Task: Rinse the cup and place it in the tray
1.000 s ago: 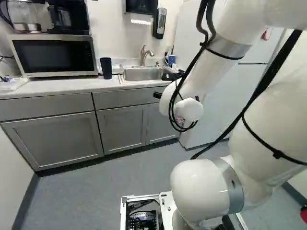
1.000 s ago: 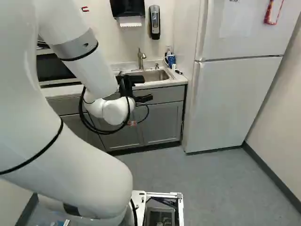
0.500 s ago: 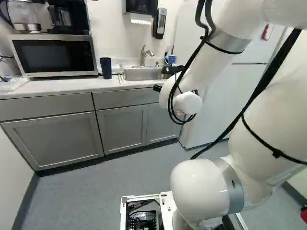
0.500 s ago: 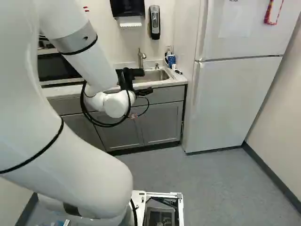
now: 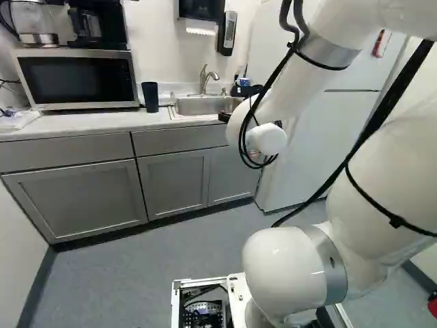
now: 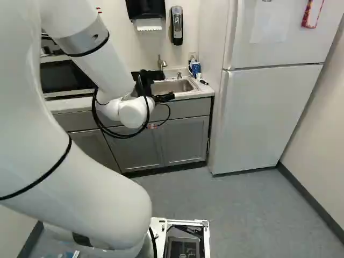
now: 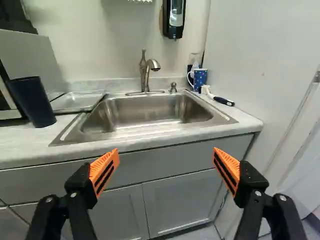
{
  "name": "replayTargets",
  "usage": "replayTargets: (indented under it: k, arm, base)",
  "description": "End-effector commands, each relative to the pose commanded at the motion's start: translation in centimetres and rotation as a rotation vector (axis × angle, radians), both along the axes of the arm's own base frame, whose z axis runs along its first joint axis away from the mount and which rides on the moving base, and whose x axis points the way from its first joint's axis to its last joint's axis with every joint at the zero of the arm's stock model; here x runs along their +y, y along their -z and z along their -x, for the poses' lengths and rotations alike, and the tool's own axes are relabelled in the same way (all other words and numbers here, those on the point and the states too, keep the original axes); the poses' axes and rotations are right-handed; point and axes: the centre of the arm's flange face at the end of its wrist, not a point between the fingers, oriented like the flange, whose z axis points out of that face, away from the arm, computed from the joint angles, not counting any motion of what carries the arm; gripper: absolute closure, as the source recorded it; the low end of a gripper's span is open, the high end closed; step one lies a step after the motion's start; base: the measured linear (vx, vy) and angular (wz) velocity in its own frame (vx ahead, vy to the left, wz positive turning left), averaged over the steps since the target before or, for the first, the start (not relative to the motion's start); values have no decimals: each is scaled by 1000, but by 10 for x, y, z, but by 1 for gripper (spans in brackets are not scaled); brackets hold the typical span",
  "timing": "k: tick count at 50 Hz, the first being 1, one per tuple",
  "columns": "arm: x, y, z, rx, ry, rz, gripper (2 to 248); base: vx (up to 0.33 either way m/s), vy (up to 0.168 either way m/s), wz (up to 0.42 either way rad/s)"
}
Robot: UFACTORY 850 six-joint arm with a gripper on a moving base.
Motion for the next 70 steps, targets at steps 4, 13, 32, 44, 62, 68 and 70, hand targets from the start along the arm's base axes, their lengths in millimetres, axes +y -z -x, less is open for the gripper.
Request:
replayTargets:
  k: [4,13,32,44,62,68,70]
  arm:
    - [0,-4,-2,-9,0,0,3]
    - [0,-13,-8,-30,0,0,3]
    - [0,-31,-19,-46,0,0,3]
    - [0,-42,-24,-51,0,0,3]
    - [0,-57,-33,-51,-1,0,3]
    - [0,-62,-35,-49,-1,0,3]
    - [0,-64,-36,-48,-1,0,3]
  base:
    - [0,0,0]
    - [0,0,0]
    - [0,0,0]
    - [0,0,0]
    - [0,0,0]
    - [0,0,0]
    - [0,0,0]
